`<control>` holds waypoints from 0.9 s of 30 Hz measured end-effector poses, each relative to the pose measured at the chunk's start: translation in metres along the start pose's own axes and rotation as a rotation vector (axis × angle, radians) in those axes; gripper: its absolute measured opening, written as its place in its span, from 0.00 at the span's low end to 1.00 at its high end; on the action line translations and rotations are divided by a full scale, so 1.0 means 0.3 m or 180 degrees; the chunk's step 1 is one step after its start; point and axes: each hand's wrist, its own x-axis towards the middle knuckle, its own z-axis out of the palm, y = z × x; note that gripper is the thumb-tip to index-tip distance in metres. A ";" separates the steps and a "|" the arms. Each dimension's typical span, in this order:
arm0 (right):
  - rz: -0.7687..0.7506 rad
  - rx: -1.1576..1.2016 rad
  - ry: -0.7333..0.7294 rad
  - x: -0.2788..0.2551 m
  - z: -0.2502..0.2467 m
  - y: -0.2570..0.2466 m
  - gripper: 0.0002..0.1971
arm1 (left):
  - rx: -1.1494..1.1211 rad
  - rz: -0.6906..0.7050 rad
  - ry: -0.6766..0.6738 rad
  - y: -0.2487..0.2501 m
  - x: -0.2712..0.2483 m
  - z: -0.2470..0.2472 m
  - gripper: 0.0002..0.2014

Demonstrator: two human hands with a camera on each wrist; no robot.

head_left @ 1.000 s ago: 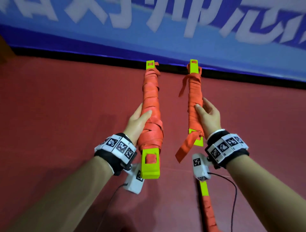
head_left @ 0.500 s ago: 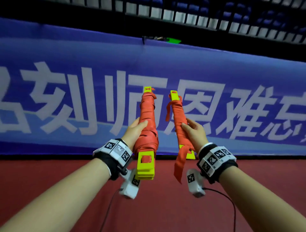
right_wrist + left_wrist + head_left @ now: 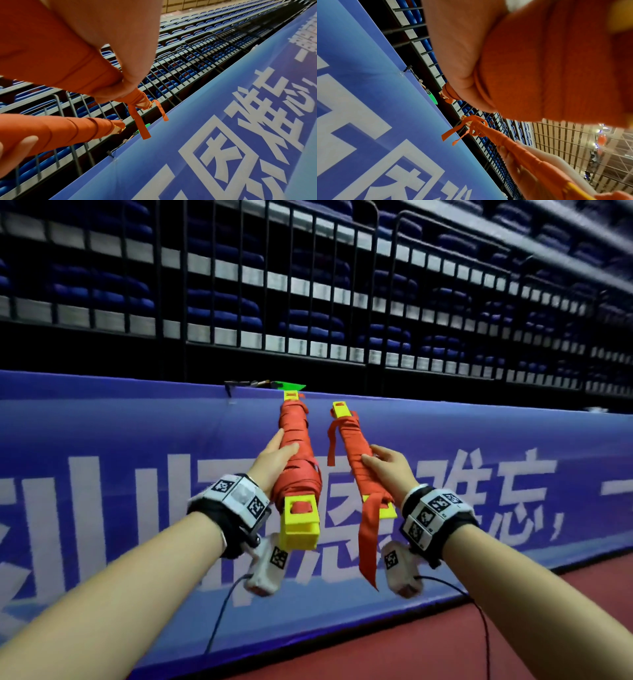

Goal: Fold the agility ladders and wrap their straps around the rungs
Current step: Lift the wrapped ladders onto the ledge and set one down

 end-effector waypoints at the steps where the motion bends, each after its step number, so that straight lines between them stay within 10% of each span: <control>1: 0.0022 0.0000 0.0052 0.048 0.013 0.010 0.12 | -0.0007 -0.0002 -0.0118 0.003 0.066 -0.008 0.27; 17: -0.0192 -0.0636 0.0265 0.690 0.062 0.235 0.09 | 0.0411 0.0100 -0.0446 -0.158 0.751 -0.027 0.28; 27: -0.0494 -0.0138 -0.0013 1.460 0.023 0.528 0.09 | 0.0451 0.0398 -0.0261 -0.316 1.417 0.208 0.29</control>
